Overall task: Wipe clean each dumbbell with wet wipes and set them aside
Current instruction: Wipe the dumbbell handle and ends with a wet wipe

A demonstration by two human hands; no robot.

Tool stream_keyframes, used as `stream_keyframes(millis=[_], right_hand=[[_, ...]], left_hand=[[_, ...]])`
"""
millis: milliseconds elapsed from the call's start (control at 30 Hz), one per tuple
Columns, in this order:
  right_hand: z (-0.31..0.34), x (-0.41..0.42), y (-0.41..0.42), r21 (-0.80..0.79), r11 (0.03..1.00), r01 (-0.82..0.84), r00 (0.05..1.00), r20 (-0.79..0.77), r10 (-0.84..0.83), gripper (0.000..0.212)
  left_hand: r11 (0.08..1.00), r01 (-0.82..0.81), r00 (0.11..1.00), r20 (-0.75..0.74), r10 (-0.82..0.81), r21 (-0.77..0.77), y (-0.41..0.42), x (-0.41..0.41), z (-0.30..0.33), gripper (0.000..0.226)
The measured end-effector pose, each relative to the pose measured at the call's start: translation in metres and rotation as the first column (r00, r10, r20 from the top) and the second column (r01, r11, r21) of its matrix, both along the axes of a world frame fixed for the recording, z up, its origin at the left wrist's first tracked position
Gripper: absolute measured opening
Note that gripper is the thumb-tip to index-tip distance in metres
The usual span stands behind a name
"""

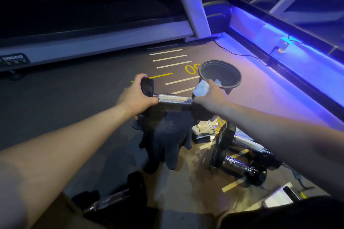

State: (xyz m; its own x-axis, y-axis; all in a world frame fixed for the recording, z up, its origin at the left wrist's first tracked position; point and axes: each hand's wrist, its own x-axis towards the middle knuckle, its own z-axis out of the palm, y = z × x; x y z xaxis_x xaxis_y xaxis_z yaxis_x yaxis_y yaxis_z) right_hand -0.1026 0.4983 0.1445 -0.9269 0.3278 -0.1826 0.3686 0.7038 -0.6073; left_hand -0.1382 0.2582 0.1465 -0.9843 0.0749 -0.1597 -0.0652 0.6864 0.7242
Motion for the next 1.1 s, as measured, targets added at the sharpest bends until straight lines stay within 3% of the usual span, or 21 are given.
stream_keyframes(millis=[300, 567, 867, 1100], right_hand=[[0.012, -0.004, -0.024, 0.102, 0.993, -0.057, 0.985, -0.154, 0.072, 0.071], [0.019, -0.033, -0.113, 0.041, 0.988, -0.148, 0.951, -0.267, 0.154, 0.064], [-0.028, -0.057, -0.241, 0.026, 0.930, -0.366, 0.916, -0.164, 0.365, 0.067], [-0.108, -0.069, -0.303, 0.031, 0.895, -0.444, 0.896, -0.010, 0.445, 0.061]], left_hand=[[0.985, -0.056, 0.997, -0.036, 0.062, 0.161, -0.029, 0.003, 0.003, 0.072], [0.976, -0.163, 0.970, -0.158, 0.186, 0.148, -0.120, 0.003, 0.032, 0.076], [0.928, -0.347, 0.936, -0.004, 0.351, 0.133, -0.249, 0.023, -0.010, 0.073], [0.882, -0.444, 0.894, 0.140, 0.425, 0.156, -0.305, 0.030, -0.103, 0.072]])
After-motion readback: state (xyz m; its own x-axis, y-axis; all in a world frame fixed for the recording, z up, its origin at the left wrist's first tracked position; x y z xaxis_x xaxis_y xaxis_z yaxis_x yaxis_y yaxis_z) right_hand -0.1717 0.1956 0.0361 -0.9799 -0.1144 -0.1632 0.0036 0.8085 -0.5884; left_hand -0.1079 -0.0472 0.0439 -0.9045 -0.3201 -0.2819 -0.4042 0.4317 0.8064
